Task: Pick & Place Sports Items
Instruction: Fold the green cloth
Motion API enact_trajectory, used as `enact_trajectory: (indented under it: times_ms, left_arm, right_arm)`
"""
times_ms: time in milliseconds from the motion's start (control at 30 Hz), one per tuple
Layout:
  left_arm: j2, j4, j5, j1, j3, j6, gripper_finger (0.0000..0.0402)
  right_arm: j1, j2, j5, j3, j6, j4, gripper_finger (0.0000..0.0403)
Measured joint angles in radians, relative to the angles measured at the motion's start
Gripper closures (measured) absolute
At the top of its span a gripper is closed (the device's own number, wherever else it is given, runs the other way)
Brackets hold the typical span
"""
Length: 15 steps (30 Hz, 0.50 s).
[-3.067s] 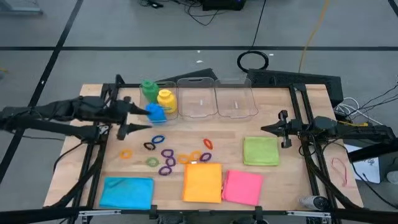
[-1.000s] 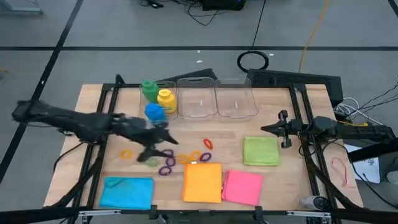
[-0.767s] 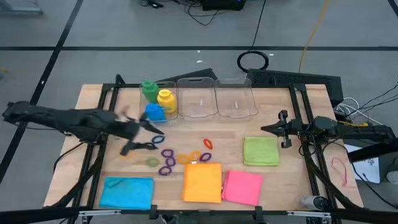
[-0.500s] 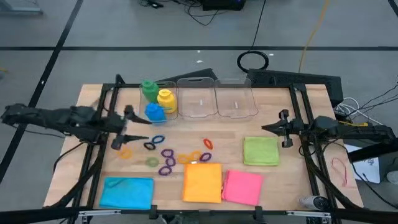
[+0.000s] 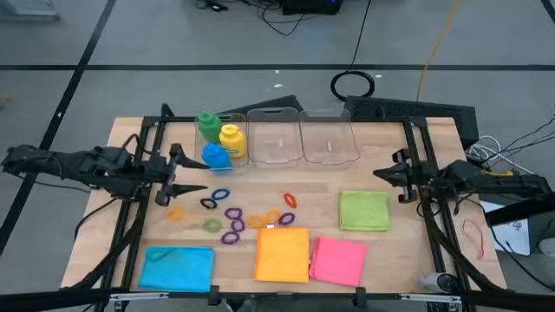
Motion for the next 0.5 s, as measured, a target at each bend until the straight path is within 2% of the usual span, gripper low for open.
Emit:
enact_trajectory:
  times_ms: [133, 267, 333, 400, 500]
  left_arm:
    - [0.000, 0.000, 0.000, 0.000, 0.000, 0.000, 0.0105]
    - [0.000, 0.000, 0.000, 0.000, 0.000, 0.000, 0.0105]
    - [0.000, 0.000, 0.001, 0.000, 0.000, 0.000, 0.0105]
    - [0.000, 0.000, 0.001, 0.000, 0.000, 0.000, 0.0105]
    - [0.000, 0.000, 0.001, 0.000, 0.000, 0.000, 0.0105]
  right_arm:
    - [0.000, 0.000, 0.010, 0.000, 0.032, 0.007, 0.0403]
    - [0.000, 0.015, 0.086, 0.014, 0.086, 0.030, 0.0383]
    - [0.000, 0.046, 0.068, 0.057, 0.119, -0.045, 0.0345]
    - [0.001, 0.105, 0.043, 0.113, 0.169, -0.216, 0.0294]
    - [0.000, 0.228, 0.044, 0.281, 0.218, -0.445, 0.0212]
